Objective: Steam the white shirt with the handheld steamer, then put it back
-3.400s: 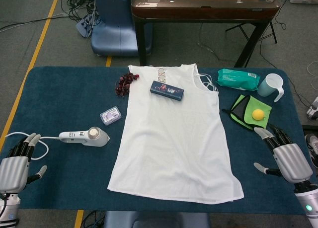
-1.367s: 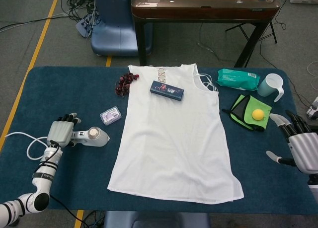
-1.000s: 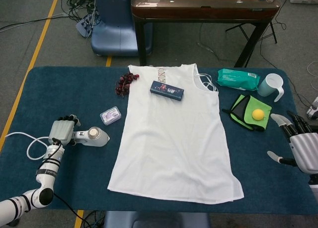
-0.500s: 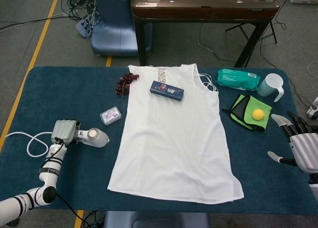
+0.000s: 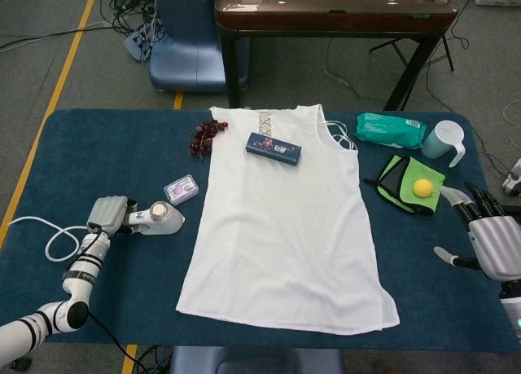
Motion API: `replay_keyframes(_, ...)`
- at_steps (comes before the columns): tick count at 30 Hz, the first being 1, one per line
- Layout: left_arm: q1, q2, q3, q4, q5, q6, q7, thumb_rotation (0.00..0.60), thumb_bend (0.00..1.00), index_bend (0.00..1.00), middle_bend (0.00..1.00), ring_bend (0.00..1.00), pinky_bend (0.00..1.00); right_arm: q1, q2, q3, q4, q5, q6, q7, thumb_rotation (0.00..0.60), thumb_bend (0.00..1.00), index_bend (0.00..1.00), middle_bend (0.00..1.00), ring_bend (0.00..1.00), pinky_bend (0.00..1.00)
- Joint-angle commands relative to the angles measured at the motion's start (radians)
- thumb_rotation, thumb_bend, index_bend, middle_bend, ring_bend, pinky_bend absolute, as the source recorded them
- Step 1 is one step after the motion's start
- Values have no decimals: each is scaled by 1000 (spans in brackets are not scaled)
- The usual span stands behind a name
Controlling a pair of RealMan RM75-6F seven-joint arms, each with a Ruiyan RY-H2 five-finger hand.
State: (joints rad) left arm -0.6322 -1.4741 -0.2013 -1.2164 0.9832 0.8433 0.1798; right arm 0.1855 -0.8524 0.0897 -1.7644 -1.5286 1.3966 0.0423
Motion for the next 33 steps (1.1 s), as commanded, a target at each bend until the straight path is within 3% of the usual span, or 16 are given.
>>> replay_keyframes(1, 2, 17, -8, 7, 50, -32, -92, 600, 185, 853, 660, 536, 564, 0, 1, 0, -6, -1, 0, -5, 600, 17, 0, 179, 41, 95)
replay_keyframes(12, 14, 67, -2, -34, 164, -23, -257, 600, 185, 889, 678, 556, 566, 4, 2, -7, -31, -14, -9, -21, 600, 16, 0, 179, 41, 96)
replay_keyframes(33, 2, 167, -25, -170, 221, -92, -523, 600, 185, 897, 686, 564, 566, 15, -7, -31, -45, -26, -51, -32, 600, 17, 0, 179, 41, 95)
